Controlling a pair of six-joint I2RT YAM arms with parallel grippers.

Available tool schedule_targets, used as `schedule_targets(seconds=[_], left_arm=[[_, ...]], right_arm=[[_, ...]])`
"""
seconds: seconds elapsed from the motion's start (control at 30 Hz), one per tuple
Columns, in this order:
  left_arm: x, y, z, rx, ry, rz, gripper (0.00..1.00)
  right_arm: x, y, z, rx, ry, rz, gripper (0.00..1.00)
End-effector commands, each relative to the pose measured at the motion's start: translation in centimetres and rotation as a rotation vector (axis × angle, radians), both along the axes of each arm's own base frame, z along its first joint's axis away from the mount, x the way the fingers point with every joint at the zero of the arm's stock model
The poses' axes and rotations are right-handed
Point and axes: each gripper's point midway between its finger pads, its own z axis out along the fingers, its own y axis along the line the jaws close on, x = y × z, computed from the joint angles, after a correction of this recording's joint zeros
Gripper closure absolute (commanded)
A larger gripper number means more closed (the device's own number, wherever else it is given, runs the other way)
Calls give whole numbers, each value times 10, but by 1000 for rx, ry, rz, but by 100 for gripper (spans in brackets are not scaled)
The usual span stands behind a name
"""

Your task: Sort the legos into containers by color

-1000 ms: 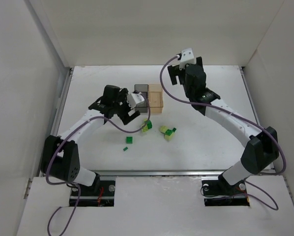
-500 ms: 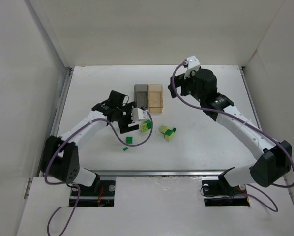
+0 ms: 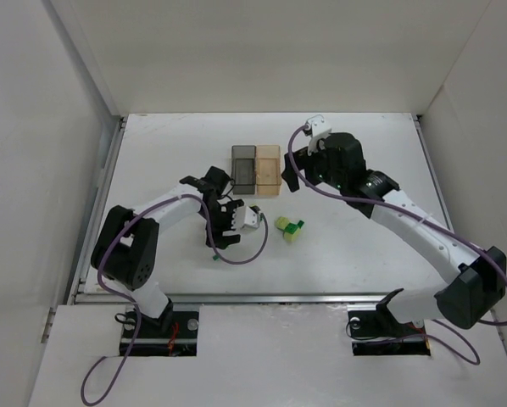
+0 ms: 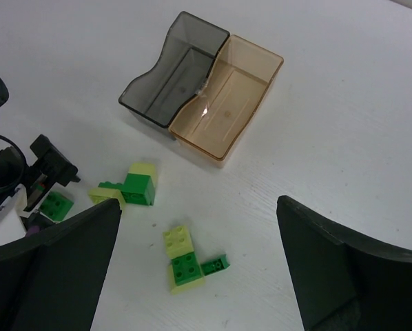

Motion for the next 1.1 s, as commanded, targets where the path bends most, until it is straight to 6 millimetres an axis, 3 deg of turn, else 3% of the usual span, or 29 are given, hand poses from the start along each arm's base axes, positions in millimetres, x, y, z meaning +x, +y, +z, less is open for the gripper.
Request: schedule_targets(seconds=[0.0, 0.13, 0.4, 0.53, 0.6, 0.63, 0.73, 0.87, 0.97, 1.07], left_arm=[[-14, -4, -1, 2, 29, 2, 24], [-12, 1, -10, 53, 12, 21, 34], [-8, 10, -22, 90, -28, 31, 57], [-1, 8, -21, 80, -28, 84, 76], [16, 1, -7, 54, -60, 122, 87], [20, -2, -2, 44, -68, 139, 100], [38, 1, 20, 7, -92, 202, 100], [39, 5, 54, -46, -124, 182, 100], [55, -7, 88, -162, -167, 205, 100], [110, -33, 129, -320, -261, 329, 100]], right_arm=[[-5, -2, 12, 28, -23, -13, 0], [3, 1, 4, 15, -12, -22, 0], [11, 11, 9, 21, -20, 0, 0], [15, 11, 17, 24, -31, -8, 0], [15, 13, 22, 33, -38, 0, 0], [15, 13, 22, 33, -38, 0, 0], [16, 14, 24, 38, -46, 0, 0], [22, 13, 32, 80, -44, -26, 0], [29, 5, 34, 105, -40, -62, 0], [37, -4, 36, 115, -48, -96, 0]])
